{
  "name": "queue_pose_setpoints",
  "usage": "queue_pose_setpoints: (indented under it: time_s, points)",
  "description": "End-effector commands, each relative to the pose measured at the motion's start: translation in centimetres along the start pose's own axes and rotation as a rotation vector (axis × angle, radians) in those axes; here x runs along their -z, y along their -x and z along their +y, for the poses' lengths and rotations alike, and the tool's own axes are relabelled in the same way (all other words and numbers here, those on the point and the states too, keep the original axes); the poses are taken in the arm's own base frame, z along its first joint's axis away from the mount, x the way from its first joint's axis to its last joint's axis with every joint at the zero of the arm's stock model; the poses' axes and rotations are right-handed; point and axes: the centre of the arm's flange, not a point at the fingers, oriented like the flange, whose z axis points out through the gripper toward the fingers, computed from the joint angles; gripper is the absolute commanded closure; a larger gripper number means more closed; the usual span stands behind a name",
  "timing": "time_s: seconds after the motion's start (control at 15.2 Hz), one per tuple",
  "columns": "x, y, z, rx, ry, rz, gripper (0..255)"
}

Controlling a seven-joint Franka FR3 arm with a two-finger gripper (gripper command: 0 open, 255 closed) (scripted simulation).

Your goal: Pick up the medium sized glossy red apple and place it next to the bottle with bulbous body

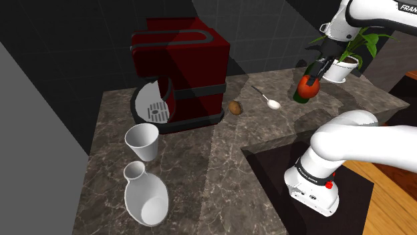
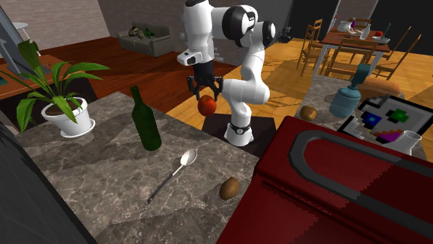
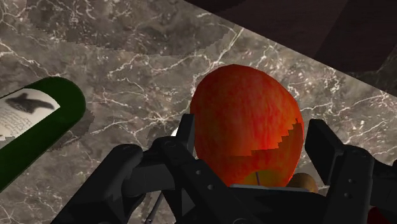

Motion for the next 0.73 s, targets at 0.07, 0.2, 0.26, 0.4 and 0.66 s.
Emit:
queue_pose_setpoints:
  time_s: [0.07,0.2,0.26,0.4,0.66]
  points:
    - [1.5,0.0,-0.1,0.0,0.0,0.0,255]
    - [2.6,0.0,-0.2,0.0,0.0,0.0,255]
    - [3.1,0.0,-0.3,0.0,0.0,0.0,255]
    - [4.2,0.0,-0.3,0.0,0.0,0.0,255]
    - [6.3,0.0,-0.5,0.0,0.0,0.0,255]
